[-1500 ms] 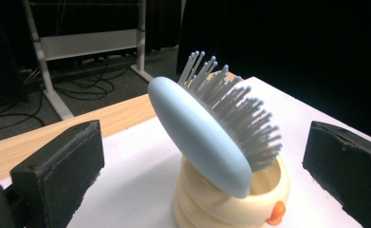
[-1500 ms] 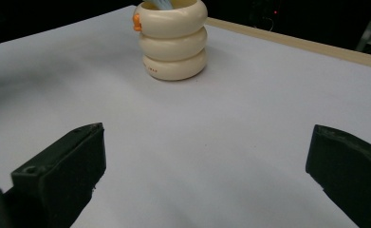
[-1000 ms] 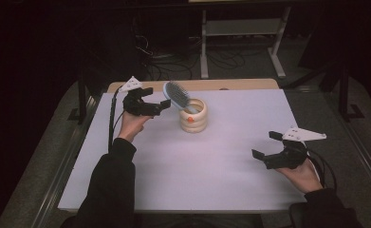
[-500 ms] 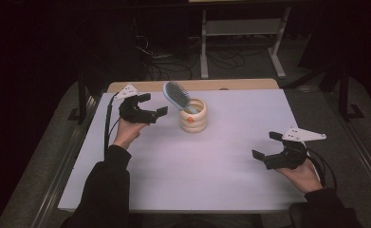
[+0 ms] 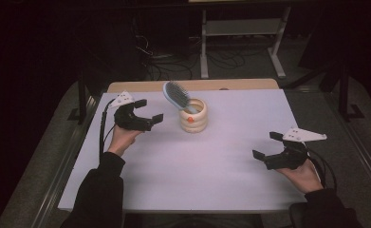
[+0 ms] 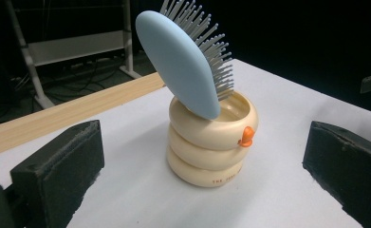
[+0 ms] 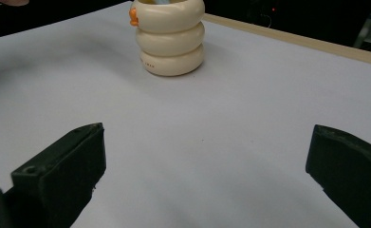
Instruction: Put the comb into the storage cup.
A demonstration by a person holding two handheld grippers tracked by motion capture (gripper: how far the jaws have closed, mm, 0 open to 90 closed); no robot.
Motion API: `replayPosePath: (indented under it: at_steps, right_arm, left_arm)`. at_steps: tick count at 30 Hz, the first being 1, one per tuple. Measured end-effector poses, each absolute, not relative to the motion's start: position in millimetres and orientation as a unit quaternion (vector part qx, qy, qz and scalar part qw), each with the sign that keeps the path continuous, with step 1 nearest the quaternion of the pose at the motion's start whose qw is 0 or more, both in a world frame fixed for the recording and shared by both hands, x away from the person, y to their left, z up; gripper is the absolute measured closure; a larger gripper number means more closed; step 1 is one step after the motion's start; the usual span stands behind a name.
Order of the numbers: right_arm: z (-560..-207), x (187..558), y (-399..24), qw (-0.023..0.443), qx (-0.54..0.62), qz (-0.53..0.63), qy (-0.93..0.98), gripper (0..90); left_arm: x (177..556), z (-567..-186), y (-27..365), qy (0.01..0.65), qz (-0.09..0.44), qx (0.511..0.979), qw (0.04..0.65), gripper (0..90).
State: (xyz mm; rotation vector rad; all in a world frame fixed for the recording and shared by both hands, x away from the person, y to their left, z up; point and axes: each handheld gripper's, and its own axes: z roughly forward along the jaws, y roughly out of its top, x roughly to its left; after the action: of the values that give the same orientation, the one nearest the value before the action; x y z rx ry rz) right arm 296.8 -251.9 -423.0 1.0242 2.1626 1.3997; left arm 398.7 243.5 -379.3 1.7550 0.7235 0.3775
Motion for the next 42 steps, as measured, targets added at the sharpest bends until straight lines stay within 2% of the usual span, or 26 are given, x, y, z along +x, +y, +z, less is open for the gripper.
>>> replayPosePath:
  at_steps: [32,42]
  right_arm:
    - [-424.3,296.2,-250.5,0.183,0.362,0.491,0.771,0.0]
    - [-424.7,296.1,-250.5,0.183,0.362,0.490,0.771,0.0]
  left_arm:
    - [353.4,-406.3,281.6,0.314,0.171,0.749,0.558,0.0]
    - [336.7,-411.7,308.9,0.323,0.185,0.743,0.556,0.0]
